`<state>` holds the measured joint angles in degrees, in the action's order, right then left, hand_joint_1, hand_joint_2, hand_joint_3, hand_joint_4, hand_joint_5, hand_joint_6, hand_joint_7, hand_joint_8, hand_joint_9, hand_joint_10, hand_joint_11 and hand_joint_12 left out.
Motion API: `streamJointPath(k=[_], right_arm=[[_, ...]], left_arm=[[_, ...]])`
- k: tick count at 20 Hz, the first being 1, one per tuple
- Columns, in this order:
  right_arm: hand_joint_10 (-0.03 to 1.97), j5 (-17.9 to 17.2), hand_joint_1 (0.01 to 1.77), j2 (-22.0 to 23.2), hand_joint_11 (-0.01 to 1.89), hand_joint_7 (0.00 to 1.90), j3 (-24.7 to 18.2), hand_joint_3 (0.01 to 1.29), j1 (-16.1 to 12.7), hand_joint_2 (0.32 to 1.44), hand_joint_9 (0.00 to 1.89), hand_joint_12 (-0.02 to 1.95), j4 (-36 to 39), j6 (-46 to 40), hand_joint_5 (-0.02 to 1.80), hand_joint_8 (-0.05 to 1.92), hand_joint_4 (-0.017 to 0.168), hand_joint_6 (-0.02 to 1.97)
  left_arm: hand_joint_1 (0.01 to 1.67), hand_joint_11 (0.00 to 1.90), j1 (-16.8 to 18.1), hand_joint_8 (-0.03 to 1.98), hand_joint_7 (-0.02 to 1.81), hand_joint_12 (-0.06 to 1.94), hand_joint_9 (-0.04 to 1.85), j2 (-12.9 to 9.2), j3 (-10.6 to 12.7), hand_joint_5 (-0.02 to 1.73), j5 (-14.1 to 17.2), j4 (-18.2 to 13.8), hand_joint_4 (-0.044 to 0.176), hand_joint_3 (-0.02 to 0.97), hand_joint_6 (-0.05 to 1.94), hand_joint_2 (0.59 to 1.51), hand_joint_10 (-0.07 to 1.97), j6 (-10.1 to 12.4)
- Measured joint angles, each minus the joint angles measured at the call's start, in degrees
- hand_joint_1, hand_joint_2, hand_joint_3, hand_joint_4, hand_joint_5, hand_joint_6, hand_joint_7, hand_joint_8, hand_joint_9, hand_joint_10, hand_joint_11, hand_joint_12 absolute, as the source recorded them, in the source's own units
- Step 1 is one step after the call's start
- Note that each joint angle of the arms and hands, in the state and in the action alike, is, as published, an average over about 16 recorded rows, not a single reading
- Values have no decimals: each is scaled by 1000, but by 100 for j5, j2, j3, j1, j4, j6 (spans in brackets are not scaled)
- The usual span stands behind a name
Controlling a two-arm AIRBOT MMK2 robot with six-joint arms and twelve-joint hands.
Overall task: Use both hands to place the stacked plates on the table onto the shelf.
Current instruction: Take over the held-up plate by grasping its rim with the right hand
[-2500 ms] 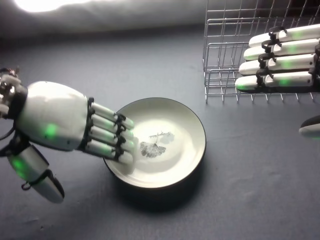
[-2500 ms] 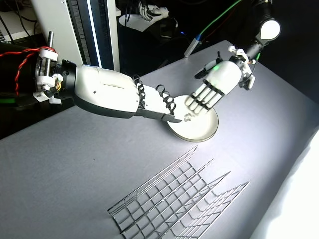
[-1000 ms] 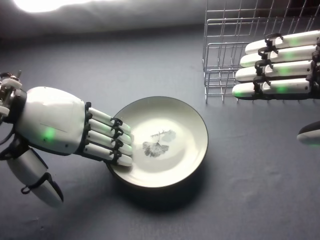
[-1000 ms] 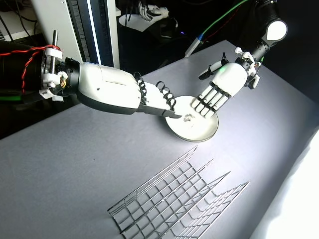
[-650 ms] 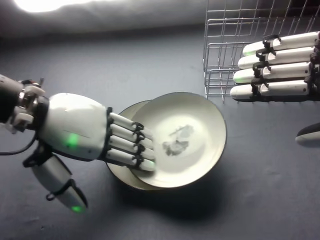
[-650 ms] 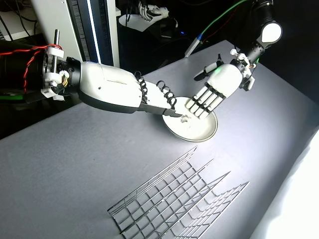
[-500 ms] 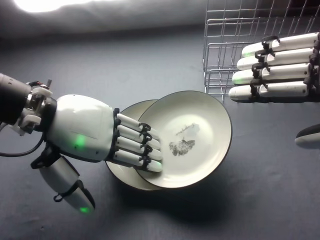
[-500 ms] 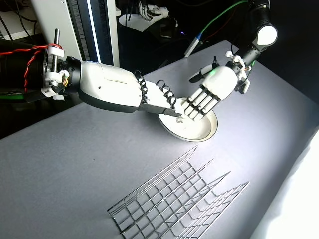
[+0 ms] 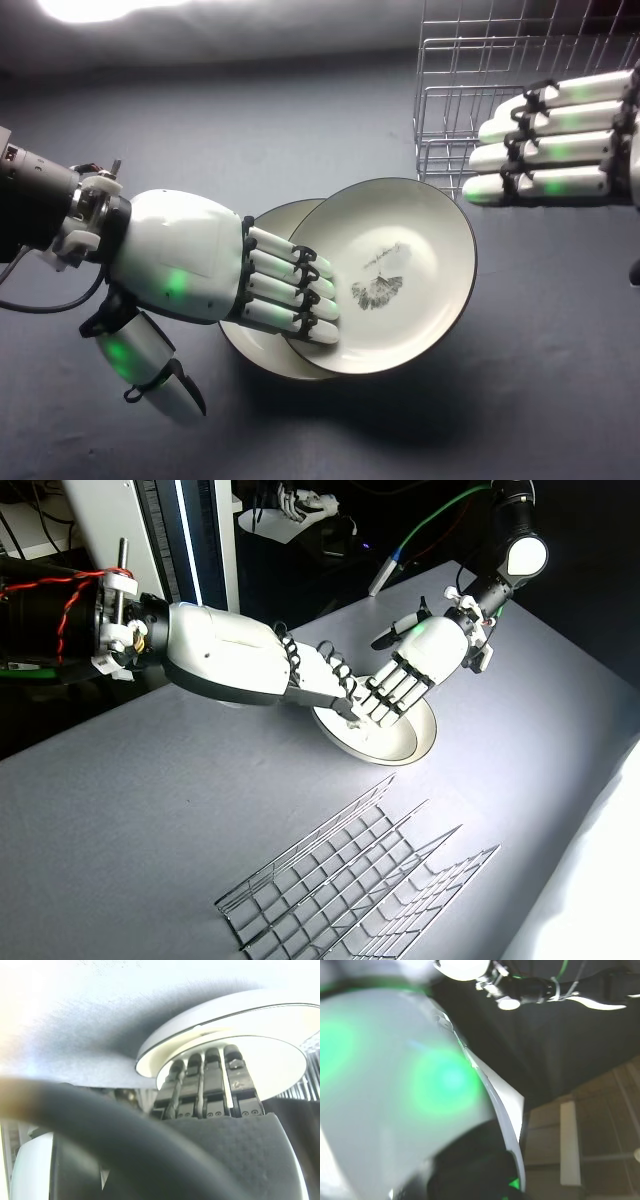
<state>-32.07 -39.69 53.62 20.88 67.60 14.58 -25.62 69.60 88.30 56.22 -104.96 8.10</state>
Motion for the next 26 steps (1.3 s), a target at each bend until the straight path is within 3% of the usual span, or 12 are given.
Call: streamJointPath(k=[5, 8, 15, 26], right_arm=[[16, 273, 1006, -192, 23, 20, -3, 14, 110, 1006, 18, 145, 67, -40, 20, 16, 4, 18], [17, 421, 1117, -348, 23, 20, 4, 14, 181, 955, 16, 90, 91, -64, 19, 16, 4, 18], [16, 691, 1181, -793, 22, 20, 161, 14, 318, 931, 13, 9, 76, -77, 21, 16, 4, 18], [16, 914, 1169, -1671, 22, 20, 713, 13, 366, 972, 13, 107, 54, -51, 42, 17, 4, 18]], left_arm=[[14, 14, 30, -25, -13, 6, 6, 73, 17, -12, -31, 43, -8, 7, -29, 1127, 4, 17], [14, 14, 51, -25, -13, 6, 10, 106, 25, -13, -45, 64, -8, 7, -29, 1125, 4, 28], [14, 14, 82, -25, -13, 5, 16, 128, 32, -13, -52, 75, -8, 7, -29, 1122, 2, 48], [14, 14, 118, -26, -14, 6, 20, 147, 67, -13, -20, 58, -8, 7, -29, 1124, 1, 70]])
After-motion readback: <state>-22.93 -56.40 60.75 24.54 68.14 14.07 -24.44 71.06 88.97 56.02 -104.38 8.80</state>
